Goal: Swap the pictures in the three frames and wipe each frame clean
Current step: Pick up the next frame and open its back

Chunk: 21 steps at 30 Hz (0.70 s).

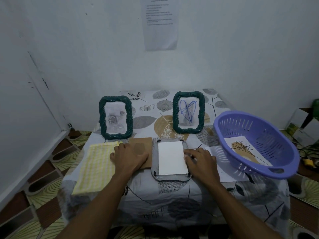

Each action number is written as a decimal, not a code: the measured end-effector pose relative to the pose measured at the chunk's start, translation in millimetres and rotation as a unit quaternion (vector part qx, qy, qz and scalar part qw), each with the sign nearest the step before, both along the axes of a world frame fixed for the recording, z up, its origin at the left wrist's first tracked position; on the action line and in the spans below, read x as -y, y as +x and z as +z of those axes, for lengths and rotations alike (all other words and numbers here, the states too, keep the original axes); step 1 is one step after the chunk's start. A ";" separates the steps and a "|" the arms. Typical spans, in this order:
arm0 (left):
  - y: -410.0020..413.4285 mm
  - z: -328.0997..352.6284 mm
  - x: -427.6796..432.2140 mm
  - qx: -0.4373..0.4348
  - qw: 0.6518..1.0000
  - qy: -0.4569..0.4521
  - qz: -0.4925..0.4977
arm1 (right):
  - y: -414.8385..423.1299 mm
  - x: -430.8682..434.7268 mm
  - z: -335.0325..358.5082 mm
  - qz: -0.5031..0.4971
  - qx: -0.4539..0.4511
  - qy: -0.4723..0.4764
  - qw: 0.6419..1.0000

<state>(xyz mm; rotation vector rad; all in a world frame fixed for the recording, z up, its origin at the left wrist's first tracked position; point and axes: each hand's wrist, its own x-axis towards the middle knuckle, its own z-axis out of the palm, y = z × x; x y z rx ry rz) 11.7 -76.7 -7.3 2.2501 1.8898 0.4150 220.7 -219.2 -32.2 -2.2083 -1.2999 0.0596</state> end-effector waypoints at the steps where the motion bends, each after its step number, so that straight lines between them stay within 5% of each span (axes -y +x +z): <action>1: 0.2 -0.5 0.0 0.003 1.000 0.004 -0.002 | 0.1 0.0 0.1 0.000 -0.001 0.001 1.000; 9: -7.9 -10.4 5.3 0.022 0.999 0.032 -0.030 | -1.2 0.7 0.1 -0.004 -0.001 0.008 1.000; 14: 12.5 1.2 15.4 0.132 0.984 0.052 -0.108 | -1.2 0.1 0.7 -0.007 -0.016 0.019 1.000; 21: 50.4 -9.1 31.7 0.040 0.988 0.033 -0.144 | 0.1 0.9 1.5 -0.003 -0.037 0.027 0.999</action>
